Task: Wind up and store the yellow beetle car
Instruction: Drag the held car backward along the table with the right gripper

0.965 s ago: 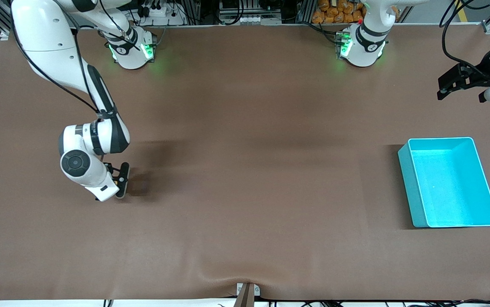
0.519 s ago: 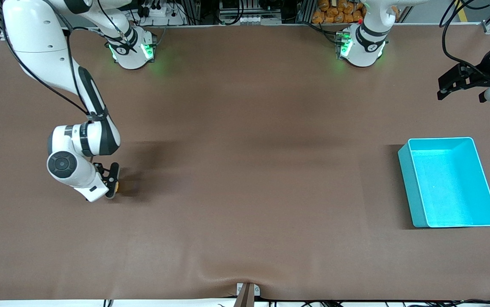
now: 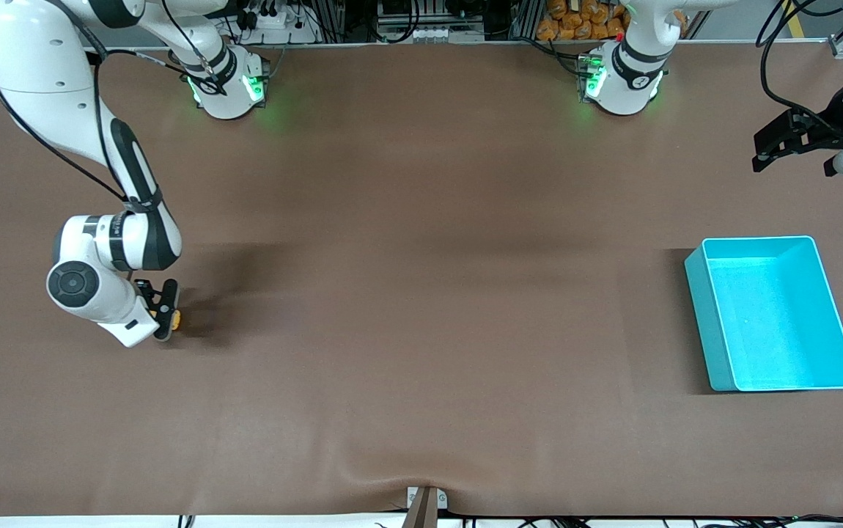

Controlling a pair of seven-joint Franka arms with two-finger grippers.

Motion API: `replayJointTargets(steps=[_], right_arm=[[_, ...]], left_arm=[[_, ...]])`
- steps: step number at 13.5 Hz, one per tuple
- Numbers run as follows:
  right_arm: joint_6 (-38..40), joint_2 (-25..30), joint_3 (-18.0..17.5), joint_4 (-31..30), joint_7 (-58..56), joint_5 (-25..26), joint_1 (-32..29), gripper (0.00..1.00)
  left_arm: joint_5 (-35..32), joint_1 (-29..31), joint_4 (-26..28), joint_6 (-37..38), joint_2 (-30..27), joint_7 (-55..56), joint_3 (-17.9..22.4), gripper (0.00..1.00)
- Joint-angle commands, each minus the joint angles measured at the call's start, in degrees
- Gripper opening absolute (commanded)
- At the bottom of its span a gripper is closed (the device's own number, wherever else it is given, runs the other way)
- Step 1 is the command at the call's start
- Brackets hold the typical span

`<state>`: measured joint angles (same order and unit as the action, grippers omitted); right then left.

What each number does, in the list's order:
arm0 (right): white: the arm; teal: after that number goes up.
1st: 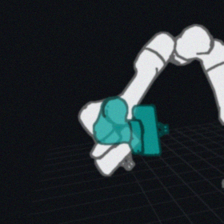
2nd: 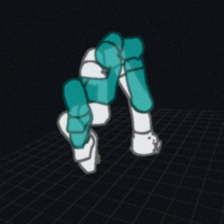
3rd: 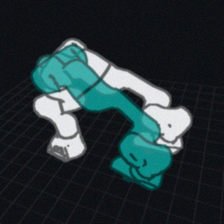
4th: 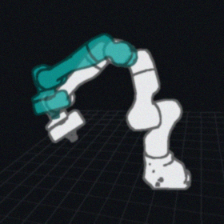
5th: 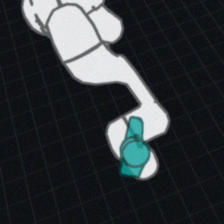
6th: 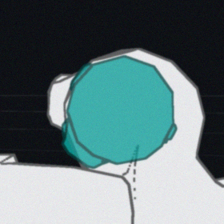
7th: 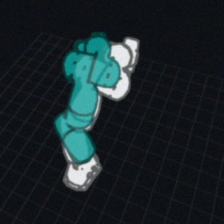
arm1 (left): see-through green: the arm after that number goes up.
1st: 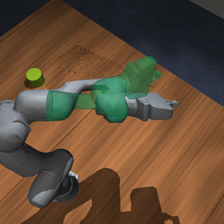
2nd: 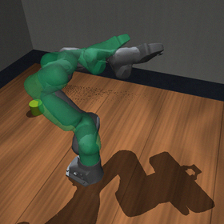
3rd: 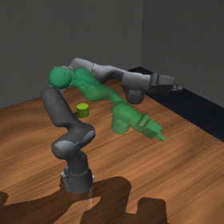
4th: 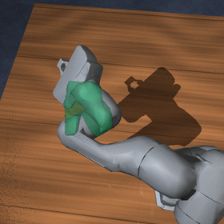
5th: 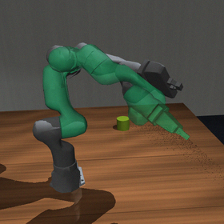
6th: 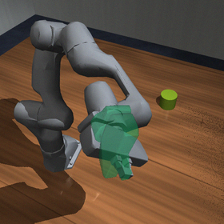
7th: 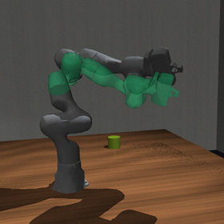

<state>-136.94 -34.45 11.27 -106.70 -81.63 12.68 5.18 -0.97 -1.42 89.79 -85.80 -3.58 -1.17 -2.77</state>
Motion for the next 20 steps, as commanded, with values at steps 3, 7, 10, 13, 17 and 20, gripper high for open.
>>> replayJointTargets(steps=[3,7,10,13,17,20], right_arm=[[-2.4,-1.8,-0.5,1.2,-2.2,2.7,-4.3,0.00],[-5.5,-2.0,-0.5,1.2,-2.3,6.0,-7.2,0.00],[-7.3,-2.5,-0.5,1.2,-4.1,6.0,-8.9,0.00],[-8.5,-2.9,-0.5,1.2,-5.2,6.1,-10.9,0.00],[-10.1,-3.3,-0.5,1.5,-7.6,6.1,-13.2,0.00],[-10.5,-4.1,-0.6,2.7,-7.4,5.7,-14.0,0.19]], left_arm=[[1.0,0.3,-1.1,0.0,0.5,-0.8,0.0,1.00],[1.0,0.4,-1.1,0.0,0.5,-0.8,0.0,1.00],[1.0,0.4,-1.1,0.0,0.6,-0.8,0.0,1.00],[1.0,0.4,-1.1,0.0,0.5,-0.8,0.0,1.00],[1.0,0.4,-1.1,0.0,0.5,-0.8,0.0,1.00],[1.0,0.4,-1.1,0.0,0.6,-0.8,0.0,1.00]])
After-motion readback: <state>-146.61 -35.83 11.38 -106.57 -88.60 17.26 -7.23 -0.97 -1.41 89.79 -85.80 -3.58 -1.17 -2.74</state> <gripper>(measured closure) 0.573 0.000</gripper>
